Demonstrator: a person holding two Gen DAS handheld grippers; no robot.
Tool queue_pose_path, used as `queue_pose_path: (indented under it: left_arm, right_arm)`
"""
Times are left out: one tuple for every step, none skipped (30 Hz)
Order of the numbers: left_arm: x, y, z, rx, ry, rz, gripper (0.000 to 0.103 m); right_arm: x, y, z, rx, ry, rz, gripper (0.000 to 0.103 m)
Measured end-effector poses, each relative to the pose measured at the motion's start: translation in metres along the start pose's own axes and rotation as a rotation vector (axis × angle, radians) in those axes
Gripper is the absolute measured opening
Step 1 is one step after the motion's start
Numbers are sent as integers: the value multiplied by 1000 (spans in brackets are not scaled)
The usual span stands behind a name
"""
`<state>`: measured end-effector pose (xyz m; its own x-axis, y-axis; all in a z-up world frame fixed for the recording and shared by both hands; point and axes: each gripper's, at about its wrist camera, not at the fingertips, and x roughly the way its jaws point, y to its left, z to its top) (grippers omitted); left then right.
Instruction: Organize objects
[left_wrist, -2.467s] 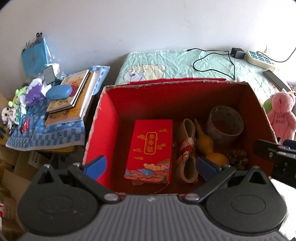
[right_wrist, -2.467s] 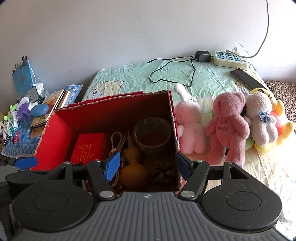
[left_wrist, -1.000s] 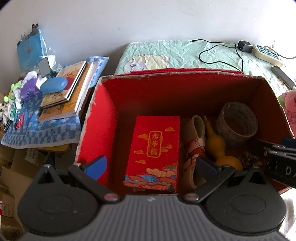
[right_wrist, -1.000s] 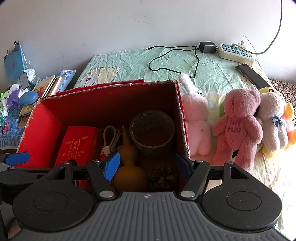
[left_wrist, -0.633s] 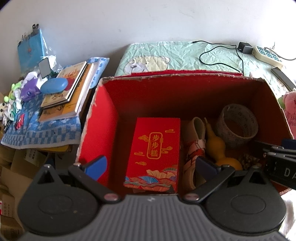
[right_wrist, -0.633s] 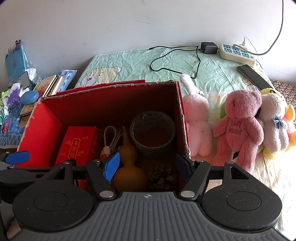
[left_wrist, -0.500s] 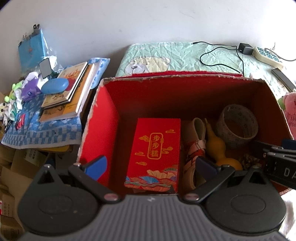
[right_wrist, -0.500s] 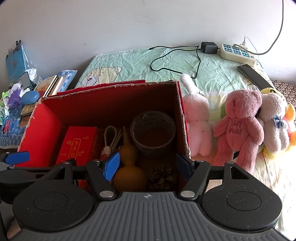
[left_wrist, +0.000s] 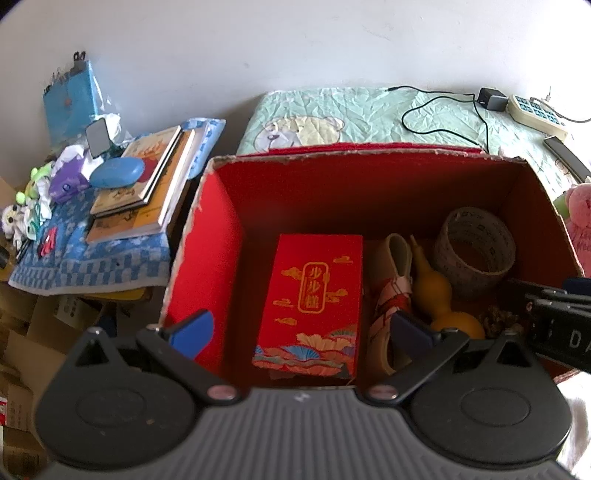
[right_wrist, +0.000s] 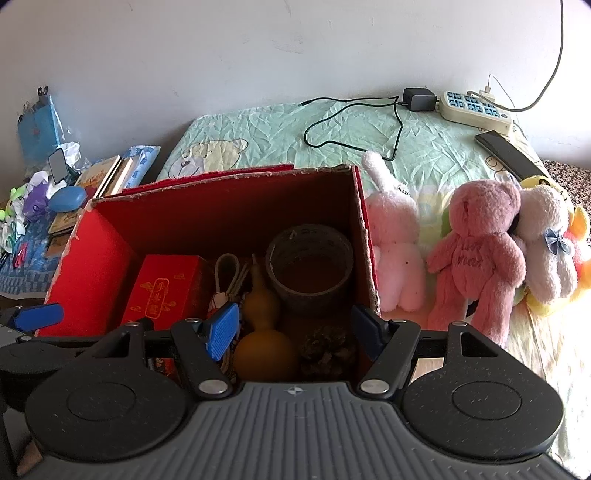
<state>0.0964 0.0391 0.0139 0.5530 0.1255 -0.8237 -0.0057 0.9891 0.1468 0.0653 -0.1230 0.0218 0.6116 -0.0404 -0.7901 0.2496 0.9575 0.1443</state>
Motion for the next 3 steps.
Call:
queue_pose_path:
  left_arm:
    - [-3,-1,0,4,-9,-2,97]
    - [-5,-1,-1,7,-20,-5,95]
    - [-9,-1,-1,11,-34,-3,95]
  right_arm:
    - [-1,0,0,0,-2,0,70]
    - [-2,0,-1,1,-3,-1,70]
    - [-3,-1,-1,3,-5,-1,70]
